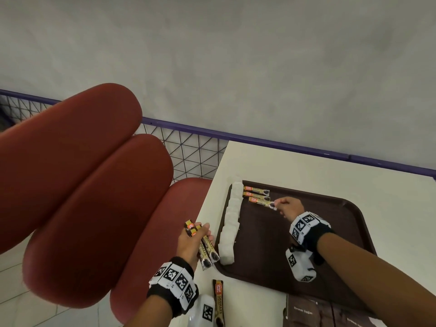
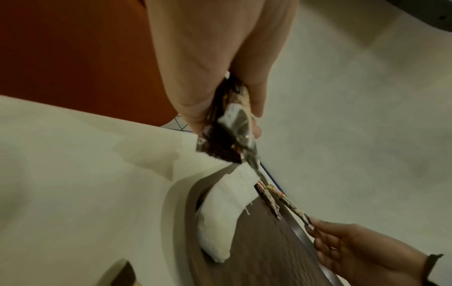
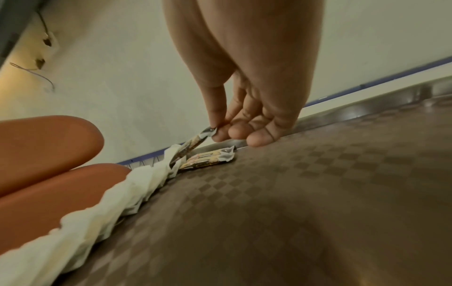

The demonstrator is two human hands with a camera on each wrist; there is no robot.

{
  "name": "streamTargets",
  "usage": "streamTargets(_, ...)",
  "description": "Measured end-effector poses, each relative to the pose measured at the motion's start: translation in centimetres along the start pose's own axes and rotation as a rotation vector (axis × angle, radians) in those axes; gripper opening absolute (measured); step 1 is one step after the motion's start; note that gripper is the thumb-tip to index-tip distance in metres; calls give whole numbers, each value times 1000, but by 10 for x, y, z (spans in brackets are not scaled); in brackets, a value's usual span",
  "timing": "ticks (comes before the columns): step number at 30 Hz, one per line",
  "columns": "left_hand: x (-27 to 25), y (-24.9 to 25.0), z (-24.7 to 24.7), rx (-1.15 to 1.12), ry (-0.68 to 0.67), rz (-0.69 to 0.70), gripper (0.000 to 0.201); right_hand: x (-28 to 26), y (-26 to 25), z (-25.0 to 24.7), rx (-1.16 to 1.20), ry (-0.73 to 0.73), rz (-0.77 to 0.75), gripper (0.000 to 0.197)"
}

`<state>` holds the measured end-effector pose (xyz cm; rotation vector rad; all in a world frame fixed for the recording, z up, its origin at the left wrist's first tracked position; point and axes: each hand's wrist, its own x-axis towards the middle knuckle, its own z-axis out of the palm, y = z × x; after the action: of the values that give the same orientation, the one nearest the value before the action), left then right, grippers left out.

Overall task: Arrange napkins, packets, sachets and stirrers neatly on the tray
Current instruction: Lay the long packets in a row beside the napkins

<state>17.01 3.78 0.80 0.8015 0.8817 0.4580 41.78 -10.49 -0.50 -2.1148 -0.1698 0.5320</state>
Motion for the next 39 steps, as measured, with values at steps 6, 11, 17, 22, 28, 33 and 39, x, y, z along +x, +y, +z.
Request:
streamTargets(6, 6, -2, -8, -26, 84, 78, 34, 13, 4, 13, -59, 13, 21, 15)
streamTargets(11, 9, -5, -13, -41, 89, 85, 35, 19, 1, 22, -110, 26, 52, 11)
streamTargets(17, 11, -7, -15, 13, 85, 81, 31, 25, -1, 29, -150, 57, 85, 7)
streamTargets(22, 10, -7, -16, 31, 89, 70, 30, 27, 0, 30, -140, 74, 79, 13)
streamTargets(28, 12, -7, -13, 31, 89, 58, 36, 23, 1, 30, -79, 90, 67, 10)
streamTargets(33, 10, -8, -11, 52, 80, 70, 36, 22, 6, 30, -198, 66, 32, 9)
streamTargets(39, 9, -5, -11, 73, 85, 74, 27, 9, -2, 26, -354, 63, -107, 15)
